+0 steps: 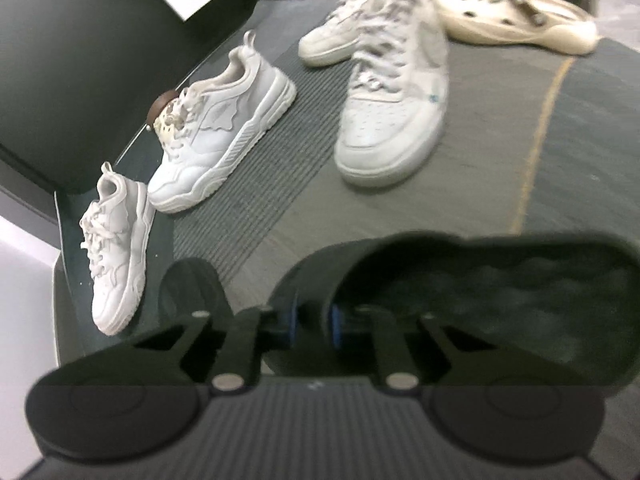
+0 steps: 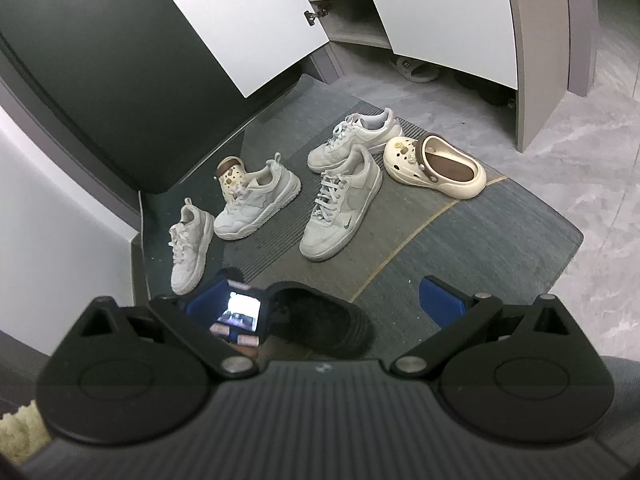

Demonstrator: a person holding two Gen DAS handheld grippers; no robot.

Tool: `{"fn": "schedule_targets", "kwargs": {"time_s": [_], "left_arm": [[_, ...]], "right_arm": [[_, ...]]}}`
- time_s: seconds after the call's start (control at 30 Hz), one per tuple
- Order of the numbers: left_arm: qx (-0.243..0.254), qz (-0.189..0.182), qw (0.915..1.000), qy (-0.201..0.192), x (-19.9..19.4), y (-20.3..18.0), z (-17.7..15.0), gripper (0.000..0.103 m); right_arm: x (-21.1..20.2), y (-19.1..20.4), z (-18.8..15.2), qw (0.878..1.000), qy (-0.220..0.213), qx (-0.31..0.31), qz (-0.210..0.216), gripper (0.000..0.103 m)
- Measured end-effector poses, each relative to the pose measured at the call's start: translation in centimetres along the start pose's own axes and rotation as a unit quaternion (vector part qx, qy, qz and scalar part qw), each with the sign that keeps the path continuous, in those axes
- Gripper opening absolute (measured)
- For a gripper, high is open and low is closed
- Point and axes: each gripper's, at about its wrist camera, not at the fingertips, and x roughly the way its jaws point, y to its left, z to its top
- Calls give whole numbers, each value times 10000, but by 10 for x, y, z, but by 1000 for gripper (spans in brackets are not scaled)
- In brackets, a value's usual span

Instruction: Organize scattered shoes

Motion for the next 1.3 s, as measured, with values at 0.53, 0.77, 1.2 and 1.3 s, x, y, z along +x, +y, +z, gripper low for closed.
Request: {"fn": "schedule_targets", "kwargs": {"time_s": [0.53,0.77,1.2,1.3], "left_arm": [[780,-622,9946,-303,-84,-55,-46,68],[888,-731,9919,-535,-134,-54,-42,90],[-1819,-422,9784,-884,-296,49,25,101],[-2271,74,9690,-967,-344,79,40,103]], "right_arm": [[-23,-21,-4,9979,51,214,605,103],[-41,-28,-4,9953,-181,91,943,103],[-75,-41,-20,9901,-549,-467,1203,103],[-75,-42,-23,9875,-420,-591,1398,103]]}}
